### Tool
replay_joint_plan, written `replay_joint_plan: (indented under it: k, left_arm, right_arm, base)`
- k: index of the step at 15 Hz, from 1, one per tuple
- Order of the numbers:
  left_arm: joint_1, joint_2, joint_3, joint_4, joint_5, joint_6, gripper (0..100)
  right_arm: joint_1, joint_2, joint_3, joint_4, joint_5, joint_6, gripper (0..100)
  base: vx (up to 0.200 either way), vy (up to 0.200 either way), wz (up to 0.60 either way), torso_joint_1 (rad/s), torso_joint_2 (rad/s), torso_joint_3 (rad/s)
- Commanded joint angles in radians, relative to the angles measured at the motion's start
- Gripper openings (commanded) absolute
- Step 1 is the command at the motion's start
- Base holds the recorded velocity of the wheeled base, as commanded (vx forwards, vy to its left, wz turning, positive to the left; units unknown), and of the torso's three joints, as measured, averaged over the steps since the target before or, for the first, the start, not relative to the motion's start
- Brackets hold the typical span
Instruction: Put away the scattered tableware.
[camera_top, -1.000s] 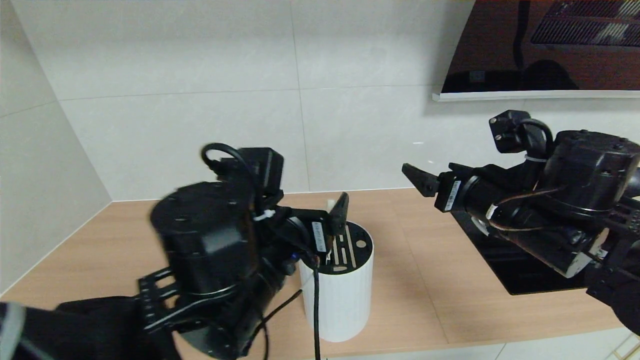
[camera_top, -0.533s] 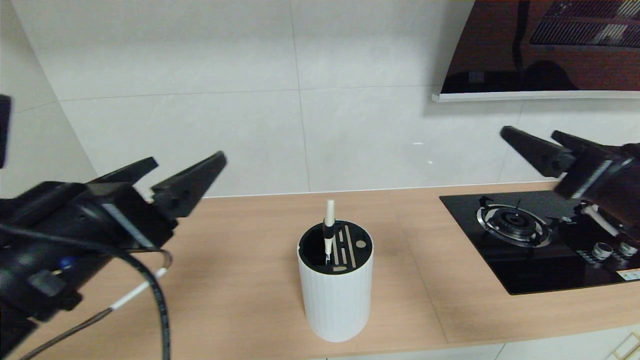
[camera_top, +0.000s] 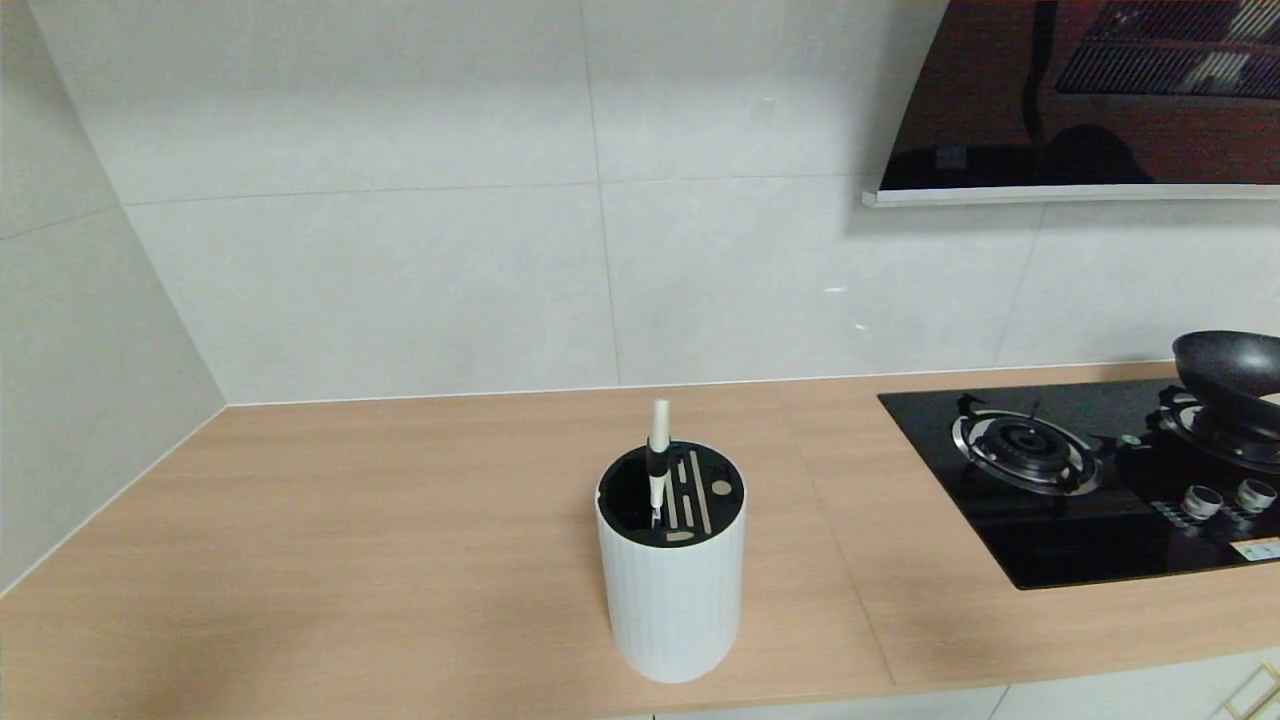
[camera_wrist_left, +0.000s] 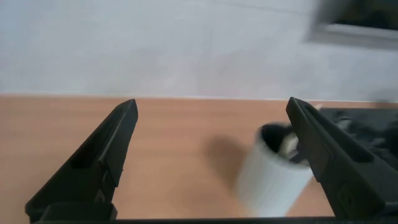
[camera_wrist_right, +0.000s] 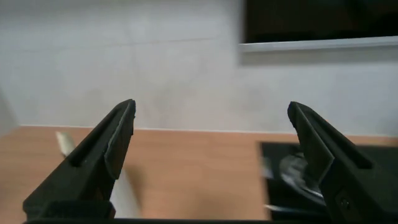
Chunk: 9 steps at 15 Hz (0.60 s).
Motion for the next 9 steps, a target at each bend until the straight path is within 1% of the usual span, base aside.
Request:
replay_joint_plan:
  k: [1, 2, 3, 5, 6, 7, 8, 9]
  left_arm:
    - [0.125, -0.261, -0.068, 0.153, -0.030, 0.002, 100]
    - [0.150, -0.292, -0.065, 0.161, -0.028, 0.006, 100]
    - [0.191, -0.324, -0.053, 0.167, -0.028, 0.015, 100]
    - [0.271, -0.344, -0.007, 0.173, -0.005, 0.012, 100]
    - [0.300, -0.353, -0.005, 0.173, -0.004, 0.011, 100]
    - [0.335, -0.398, 0.013, 0.182, -0.016, 0.029, 100]
    - [0.355, -0.438, 0.056, 0.187, -0.033, 0.071, 100]
    - [0.357, -0.442, 0.099, 0.182, -0.028, 0.097, 100]
  right_arm:
    - [-0.111, -0.381, -0.020, 0.294, -0.009, -0.037, 100]
    - [-0.139, -0.410, -0.018, 0.314, -0.006, -0.039, 100]
    - [-0.163, -0.421, -0.011, 0.317, -0.006, -0.040, 100]
    - [-0.260, -0.443, -0.006, 0.317, 0.005, -0.035, 100]
    - [-0.278, -0.469, 0.000, 0.320, 0.016, -0.035, 100]
    - [-0.301, -0.519, 0.031, 0.338, 0.045, -0.040, 100]
    - [-0.301, -0.521, 0.051, 0.344, 0.039, -0.037, 100]
    - [-0.301, -0.521, 0.072, 0.343, 0.039, -0.032, 100]
  base:
    - [0.000, 0.000, 0.00, 0.000, 0.00, 0.000]
    - [0.000, 0.000, 0.00, 0.000, 0.00, 0.000]
    - [0.000, 0.000, 0.00, 0.000, 0.00, 0.000]
    - [0.000, 0.000, 0.00, 0.000, 0.00, 0.000]
    - [0.000, 0.000, 0.00, 0.000, 0.00, 0.000]
    - [0.000, 0.000, 0.00, 0.000, 0.00, 0.000]
    - [0.000, 0.000, 0.00, 0.000, 0.00, 0.000]
    - [0.000, 0.000, 0.00, 0.000, 0.00, 0.000]
